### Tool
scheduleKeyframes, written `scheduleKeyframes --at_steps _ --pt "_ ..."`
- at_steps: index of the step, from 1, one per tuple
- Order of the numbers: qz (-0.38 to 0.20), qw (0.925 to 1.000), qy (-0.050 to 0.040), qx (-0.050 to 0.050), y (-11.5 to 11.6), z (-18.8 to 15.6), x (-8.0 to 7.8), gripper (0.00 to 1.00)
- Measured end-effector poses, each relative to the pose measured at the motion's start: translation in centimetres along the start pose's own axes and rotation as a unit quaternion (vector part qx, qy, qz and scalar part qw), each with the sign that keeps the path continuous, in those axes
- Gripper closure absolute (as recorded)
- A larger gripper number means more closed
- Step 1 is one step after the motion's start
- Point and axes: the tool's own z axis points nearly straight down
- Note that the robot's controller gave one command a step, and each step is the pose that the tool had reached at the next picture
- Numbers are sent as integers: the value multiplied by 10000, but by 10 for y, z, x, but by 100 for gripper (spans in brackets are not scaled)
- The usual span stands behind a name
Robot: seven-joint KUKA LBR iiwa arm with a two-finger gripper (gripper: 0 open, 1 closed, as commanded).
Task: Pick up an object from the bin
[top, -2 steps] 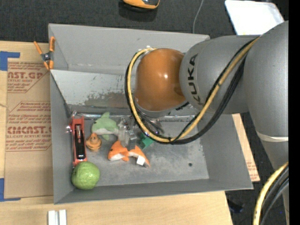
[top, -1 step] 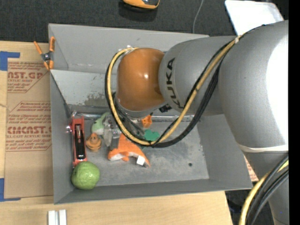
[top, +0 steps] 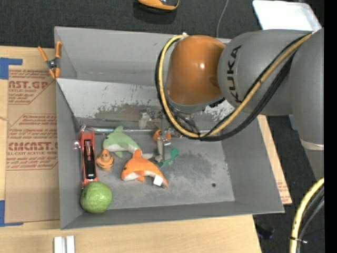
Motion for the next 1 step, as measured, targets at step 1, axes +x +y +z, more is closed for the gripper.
scheduleKeyframes --at_steps 1 --pt "14 10000 -1 2 -7 -3 -1 0"
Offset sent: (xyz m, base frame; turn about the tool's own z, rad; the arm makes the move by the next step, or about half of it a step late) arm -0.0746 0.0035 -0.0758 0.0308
